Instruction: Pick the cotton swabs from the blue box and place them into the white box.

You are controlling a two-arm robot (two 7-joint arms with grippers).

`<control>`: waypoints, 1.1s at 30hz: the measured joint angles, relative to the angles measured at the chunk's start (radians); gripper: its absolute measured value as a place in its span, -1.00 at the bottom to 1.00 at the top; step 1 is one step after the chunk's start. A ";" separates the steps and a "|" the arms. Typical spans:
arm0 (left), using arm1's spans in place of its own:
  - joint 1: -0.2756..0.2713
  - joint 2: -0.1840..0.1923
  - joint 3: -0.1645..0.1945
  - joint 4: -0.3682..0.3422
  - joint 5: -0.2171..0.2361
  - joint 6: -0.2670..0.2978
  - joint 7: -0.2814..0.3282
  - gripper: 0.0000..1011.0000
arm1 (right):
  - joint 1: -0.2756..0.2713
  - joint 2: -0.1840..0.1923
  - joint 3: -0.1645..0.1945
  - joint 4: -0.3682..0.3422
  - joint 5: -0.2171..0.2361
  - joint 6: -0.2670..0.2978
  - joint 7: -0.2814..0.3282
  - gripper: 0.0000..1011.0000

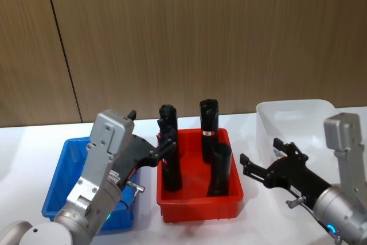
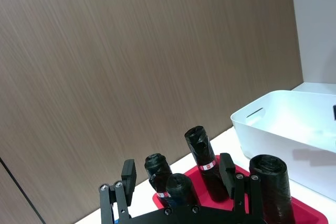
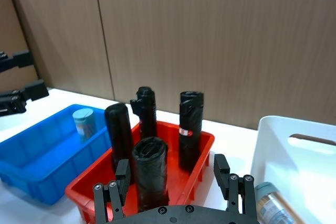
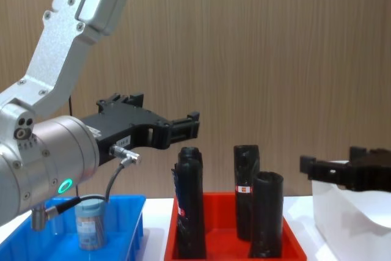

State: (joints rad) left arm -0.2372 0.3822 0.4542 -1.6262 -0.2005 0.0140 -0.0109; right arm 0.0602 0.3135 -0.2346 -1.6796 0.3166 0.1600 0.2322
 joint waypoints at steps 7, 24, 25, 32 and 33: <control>0.000 0.000 0.000 0.000 0.000 0.000 0.000 0.99 | 0.045 -0.018 -0.009 0.064 -0.013 0.034 0.059 0.98; 0.000 0.000 0.000 0.000 0.000 0.000 0.000 0.99 | 0.131 -0.060 -0.033 0.196 -0.063 0.038 0.134 0.98; 0.000 0.000 0.000 0.000 0.000 0.000 0.000 0.99 | 0.133 -0.061 -0.033 0.199 -0.064 0.037 0.137 0.98; 0.000 0.000 0.000 0.000 0.000 0.000 0.000 0.99 | 0.155 -0.072 -0.041 0.228 -0.080 0.031 0.155 0.98; 0.000 0.000 0.000 0.000 0.000 0.000 0.000 0.99 | 0.159 -0.074 -0.042 0.232 -0.084 0.029 0.159 0.98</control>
State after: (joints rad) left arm -0.2371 0.3821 0.4542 -1.6262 -0.2004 0.0139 -0.0110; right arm 0.2194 0.2398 -0.2771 -1.4472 0.2328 0.1894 0.3913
